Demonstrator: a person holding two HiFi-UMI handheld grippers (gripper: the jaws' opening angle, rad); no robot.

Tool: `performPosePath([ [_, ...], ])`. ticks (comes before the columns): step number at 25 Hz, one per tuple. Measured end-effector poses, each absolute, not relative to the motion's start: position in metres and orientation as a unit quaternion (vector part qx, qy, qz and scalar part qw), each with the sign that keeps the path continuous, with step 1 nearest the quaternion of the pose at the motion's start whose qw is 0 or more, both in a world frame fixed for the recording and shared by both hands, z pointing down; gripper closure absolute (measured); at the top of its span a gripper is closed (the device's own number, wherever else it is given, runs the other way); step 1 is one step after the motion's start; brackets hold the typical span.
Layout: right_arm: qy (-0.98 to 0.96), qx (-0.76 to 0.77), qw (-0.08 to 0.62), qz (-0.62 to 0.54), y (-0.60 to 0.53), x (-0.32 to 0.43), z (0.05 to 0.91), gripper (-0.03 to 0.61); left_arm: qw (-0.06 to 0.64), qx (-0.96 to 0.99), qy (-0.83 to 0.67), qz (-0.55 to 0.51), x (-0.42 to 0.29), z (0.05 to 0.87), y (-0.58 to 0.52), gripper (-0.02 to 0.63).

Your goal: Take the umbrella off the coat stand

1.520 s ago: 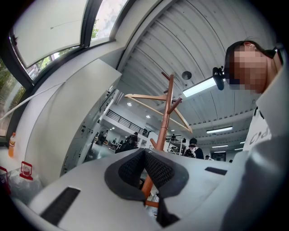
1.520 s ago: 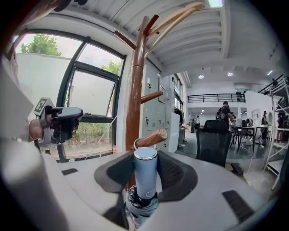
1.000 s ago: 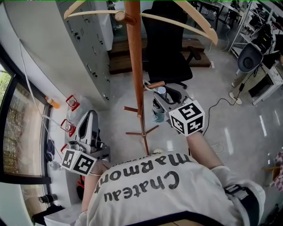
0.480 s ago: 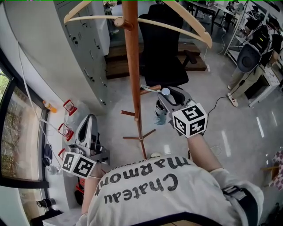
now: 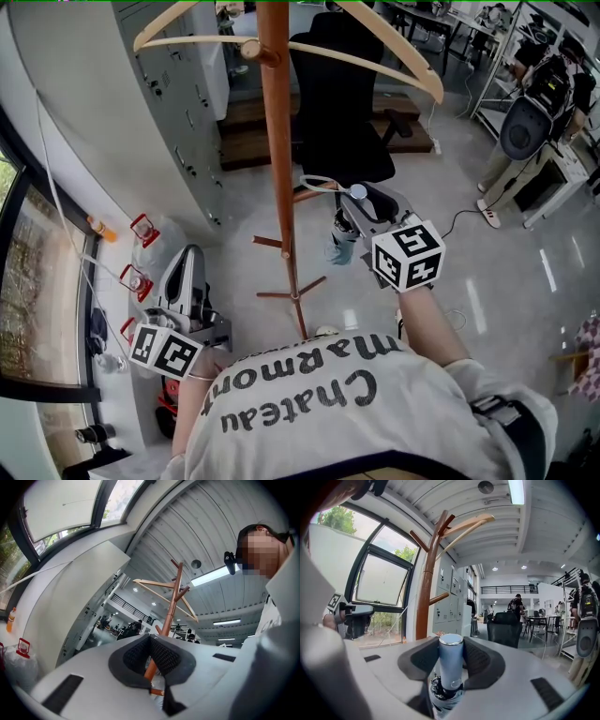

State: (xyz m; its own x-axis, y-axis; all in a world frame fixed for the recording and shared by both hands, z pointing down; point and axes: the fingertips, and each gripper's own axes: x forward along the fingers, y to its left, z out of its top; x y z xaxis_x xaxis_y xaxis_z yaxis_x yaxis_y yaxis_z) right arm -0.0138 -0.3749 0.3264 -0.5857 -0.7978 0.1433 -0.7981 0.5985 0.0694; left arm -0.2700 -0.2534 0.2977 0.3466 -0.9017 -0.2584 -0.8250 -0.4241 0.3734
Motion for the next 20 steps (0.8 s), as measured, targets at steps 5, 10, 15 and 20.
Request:
performPosePath([
  [5,-0.887,0.456,0.070,-0.003,-0.372,-0.006,0.319,0.411,0.092,0.818,-0.525,-0.217,-0.267,0.298,-0.255,0.591],
  [10,-0.880,0.471,0.061,-0.010,-0.369,0.005,0.310,0.411,0.092,0.821,-0.519,-0.218,-0.263,0.297,-0.255,0.591],
  [15,-0.867,0.497,0.038,-0.010,-0.363,0.021,0.300,0.411,0.094,0.825,-0.515,-0.215,-0.259,0.297,-0.253,0.591],
  [20,-0.853,0.523,0.006,-0.001,-0.350,0.040,0.290,0.411,0.100,0.831,-0.506,-0.208,-0.254,0.301,-0.250,0.591],
])
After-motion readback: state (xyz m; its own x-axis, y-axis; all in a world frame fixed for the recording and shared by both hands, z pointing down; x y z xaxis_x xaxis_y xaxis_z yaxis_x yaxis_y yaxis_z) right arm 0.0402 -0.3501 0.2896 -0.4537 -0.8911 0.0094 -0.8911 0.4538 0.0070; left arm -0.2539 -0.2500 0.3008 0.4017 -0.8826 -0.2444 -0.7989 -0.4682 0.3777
